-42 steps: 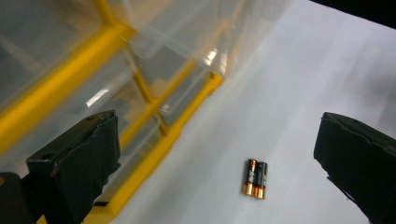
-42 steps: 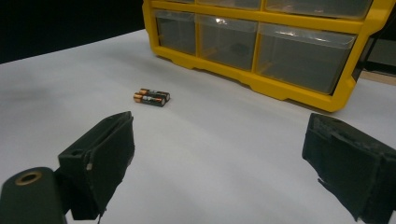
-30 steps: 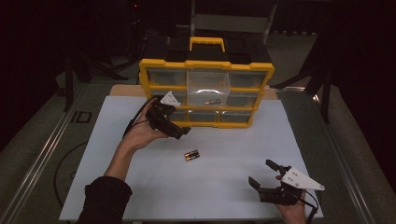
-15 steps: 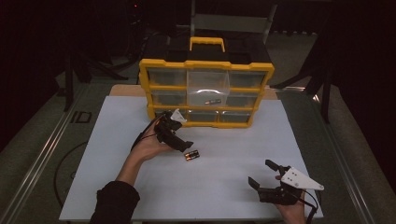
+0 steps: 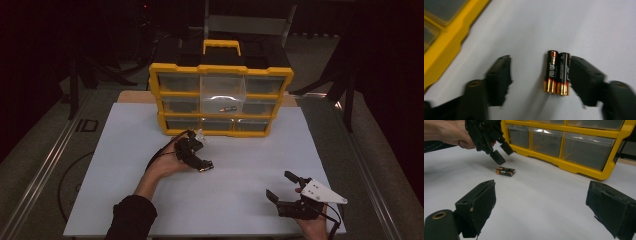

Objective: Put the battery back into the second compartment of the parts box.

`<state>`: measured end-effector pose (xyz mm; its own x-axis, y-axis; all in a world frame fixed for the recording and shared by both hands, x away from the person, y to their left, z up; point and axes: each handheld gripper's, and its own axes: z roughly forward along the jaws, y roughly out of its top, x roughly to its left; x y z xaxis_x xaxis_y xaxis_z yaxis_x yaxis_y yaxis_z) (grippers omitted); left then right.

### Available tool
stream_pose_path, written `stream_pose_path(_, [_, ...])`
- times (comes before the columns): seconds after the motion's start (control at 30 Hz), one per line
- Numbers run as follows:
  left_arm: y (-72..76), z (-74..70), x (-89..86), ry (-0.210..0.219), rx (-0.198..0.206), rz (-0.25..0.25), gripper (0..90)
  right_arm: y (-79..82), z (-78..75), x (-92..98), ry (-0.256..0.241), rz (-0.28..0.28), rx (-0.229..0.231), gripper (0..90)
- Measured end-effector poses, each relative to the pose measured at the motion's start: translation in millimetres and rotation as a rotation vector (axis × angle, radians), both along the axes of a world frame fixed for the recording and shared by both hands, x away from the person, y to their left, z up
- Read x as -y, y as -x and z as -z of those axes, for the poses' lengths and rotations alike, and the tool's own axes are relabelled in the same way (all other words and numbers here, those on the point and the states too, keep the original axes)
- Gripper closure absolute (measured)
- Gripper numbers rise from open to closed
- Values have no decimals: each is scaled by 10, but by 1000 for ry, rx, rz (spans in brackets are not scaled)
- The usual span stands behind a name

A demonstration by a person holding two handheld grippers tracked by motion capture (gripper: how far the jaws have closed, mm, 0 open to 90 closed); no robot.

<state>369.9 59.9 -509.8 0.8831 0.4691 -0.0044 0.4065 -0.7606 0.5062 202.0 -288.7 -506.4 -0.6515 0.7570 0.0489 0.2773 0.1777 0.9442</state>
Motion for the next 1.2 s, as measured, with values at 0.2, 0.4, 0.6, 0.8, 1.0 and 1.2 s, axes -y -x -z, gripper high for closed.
stream_pose_path(0.2, [6,59,30,19,-61,45,624,2,-1,1,-2,0,1,88])
stream_pose_path(0.4, [-22,123,26,30,-89,44,781,3,-2,0,0,1,0,88])
stream_pose_path(0.6, [-46,182,25,26,-112,38,765,1,0,2,4,-4,3,88])
stream_pose_path(0.8, [-55,232,4,33,-120,34,772,2,-2,0,1,-1,0,88])
stream_pose_path(1.0, [-36,231,9,29,-104,35,775,2,-1,-5,3,-5,1,88])
stream_pose_path(1.2, [-28,234,7,32,-98,35,775,-1,3,-9,4,-8,-3,88])
